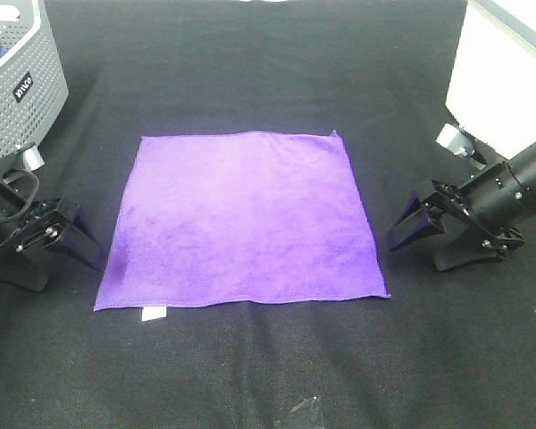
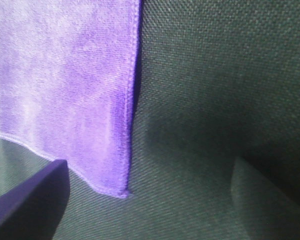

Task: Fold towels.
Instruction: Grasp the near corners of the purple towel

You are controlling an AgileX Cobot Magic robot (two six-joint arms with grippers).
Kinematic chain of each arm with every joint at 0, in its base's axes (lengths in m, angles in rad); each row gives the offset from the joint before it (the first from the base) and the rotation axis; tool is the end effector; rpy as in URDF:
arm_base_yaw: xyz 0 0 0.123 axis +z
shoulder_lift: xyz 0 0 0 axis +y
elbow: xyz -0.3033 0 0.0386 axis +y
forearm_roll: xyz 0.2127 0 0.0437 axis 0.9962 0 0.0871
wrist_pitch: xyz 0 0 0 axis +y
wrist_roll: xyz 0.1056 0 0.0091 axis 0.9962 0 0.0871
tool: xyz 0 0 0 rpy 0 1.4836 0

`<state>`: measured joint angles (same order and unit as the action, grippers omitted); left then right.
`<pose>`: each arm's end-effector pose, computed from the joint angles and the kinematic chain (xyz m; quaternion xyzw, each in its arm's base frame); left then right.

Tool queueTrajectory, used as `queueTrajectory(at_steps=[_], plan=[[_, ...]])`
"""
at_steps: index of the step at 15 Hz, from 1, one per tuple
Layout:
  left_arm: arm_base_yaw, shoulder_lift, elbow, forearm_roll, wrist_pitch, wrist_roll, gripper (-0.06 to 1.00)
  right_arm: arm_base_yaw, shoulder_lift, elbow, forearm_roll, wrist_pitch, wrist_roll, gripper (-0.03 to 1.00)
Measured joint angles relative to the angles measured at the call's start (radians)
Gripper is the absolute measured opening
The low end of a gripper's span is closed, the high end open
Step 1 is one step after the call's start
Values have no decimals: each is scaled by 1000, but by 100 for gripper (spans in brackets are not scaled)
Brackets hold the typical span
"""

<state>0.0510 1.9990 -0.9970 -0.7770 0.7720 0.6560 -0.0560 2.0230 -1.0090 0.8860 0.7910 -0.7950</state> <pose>0.3191 -0.0357 0.1349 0.0020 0.9673 -0.2513 0.0355 0.3260 0.0403 0.1333 -0.0242 0.9569 0.2841 0.0559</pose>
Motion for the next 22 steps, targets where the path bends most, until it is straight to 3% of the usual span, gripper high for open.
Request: queueTrajectory(at_steps=[7, 14, 16, 17, 18, 19, 22], plan=[[-2, 12, -4, -26, 28, 6, 89, 4, 17, -5, 25, 17, -6, 82], [-200, 106, -91, -124, 82, -43, 72, 165, 79, -45, 62, 35, -7, 69], [-218, 115, -104, -119, 82, -60, 63, 168, 85, -46, 49, 24, -6, 56], [-218, 115, -104, -119, 82, -60, 63, 168, 85, -46, 49, 24, -6, 56], [-219, 122, -105, -107, 69, -75, 48, 169, 88, -46, 33, 11, 1, 40], [-219, 122, -105, -107, 69, -75, 48, 169, 88, -46, 33, 11, 1, 40], [-219, 134, -104, -87, 51, -78, 14, 169, 95, -46, 20, 6, 3, 24]])
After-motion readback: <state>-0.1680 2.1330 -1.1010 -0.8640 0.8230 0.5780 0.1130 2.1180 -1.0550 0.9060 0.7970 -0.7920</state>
